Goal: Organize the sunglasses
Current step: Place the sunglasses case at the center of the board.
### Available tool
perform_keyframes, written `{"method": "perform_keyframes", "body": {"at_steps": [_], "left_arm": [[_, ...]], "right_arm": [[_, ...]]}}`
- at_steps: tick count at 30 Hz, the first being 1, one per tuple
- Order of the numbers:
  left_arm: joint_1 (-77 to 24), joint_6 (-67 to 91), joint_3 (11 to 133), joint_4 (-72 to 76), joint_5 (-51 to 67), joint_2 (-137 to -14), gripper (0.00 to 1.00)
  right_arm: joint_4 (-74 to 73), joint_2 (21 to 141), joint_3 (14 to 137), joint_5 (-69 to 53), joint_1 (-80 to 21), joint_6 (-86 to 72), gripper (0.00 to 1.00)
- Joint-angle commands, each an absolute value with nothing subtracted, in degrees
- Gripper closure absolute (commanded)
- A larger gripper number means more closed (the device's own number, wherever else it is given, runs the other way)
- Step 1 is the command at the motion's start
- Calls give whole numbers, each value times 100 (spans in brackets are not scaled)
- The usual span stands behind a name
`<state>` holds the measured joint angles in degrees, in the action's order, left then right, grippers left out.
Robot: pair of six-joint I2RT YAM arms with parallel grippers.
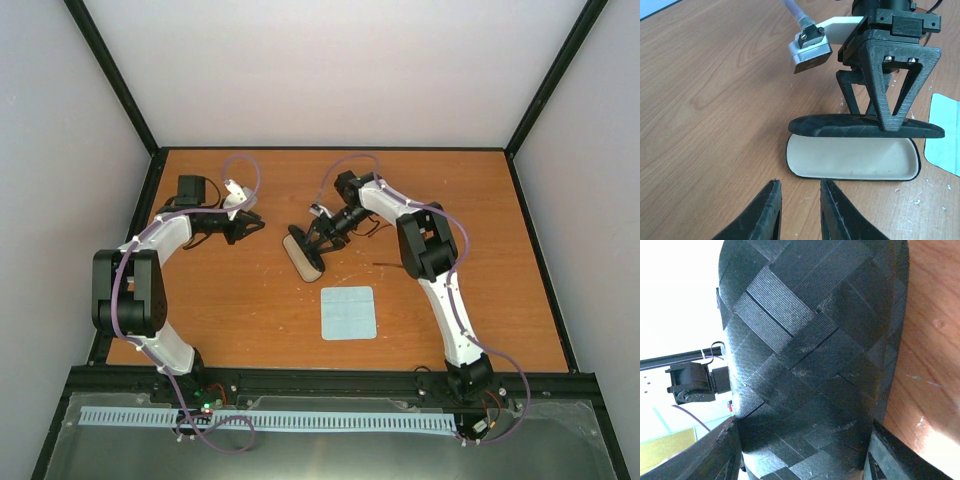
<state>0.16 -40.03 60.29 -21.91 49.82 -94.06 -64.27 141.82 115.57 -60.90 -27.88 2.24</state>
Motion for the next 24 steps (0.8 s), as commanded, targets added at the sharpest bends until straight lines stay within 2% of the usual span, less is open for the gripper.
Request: {"method": "perform_keyframes", "body": {"at_steps": [1, 10, 14, 15, 19, 20, 22, 23, 24], "left_arm": [[45, -4025, 6160, -2215, 5178, -9443, 76], [44, -3964, 6187, -2241, 5264, -9476, 76], [46, -3954, 6187, -2261, 5273, -9480, 76], [44, -3955, 6181, -2259, 5273, -9468, 76], [46, -3961, 6164, -2285, 5286, -9458, 76], [44, -3957, 6162, -2294, 5295, -9457, 76], [44, -3956, 6153, -2294, 5306, -9455, 76], [44, -3955, 6152, -2298, 5308, -9449, 76], [44, -3947, 6145, -2302, 5313, -9448, 76]], "right_arm": [[-6293, 14164, 11632, -5577, -2625, 137, 60], [-6333, 14097, 11624, -5400, -2514, 151, 46], [-6380, 14100, 11622, -5354, -2514, 192, 35], [-6382, 14090, 11624, -5338, -2514, 189, 28], [-6365, 14055, 11630, -5260, -2509, 178, 23], [-6357, 14046, 11626, -5238, -2505, 157, 15], [-6383, 14024, 11655, -5150, -2505, 144, 11], [-6391, 13990, 11669, -5085, -2500, 130, 2], [-6382, 13949, 11665, -5025, -2492, 113, 0]]}}
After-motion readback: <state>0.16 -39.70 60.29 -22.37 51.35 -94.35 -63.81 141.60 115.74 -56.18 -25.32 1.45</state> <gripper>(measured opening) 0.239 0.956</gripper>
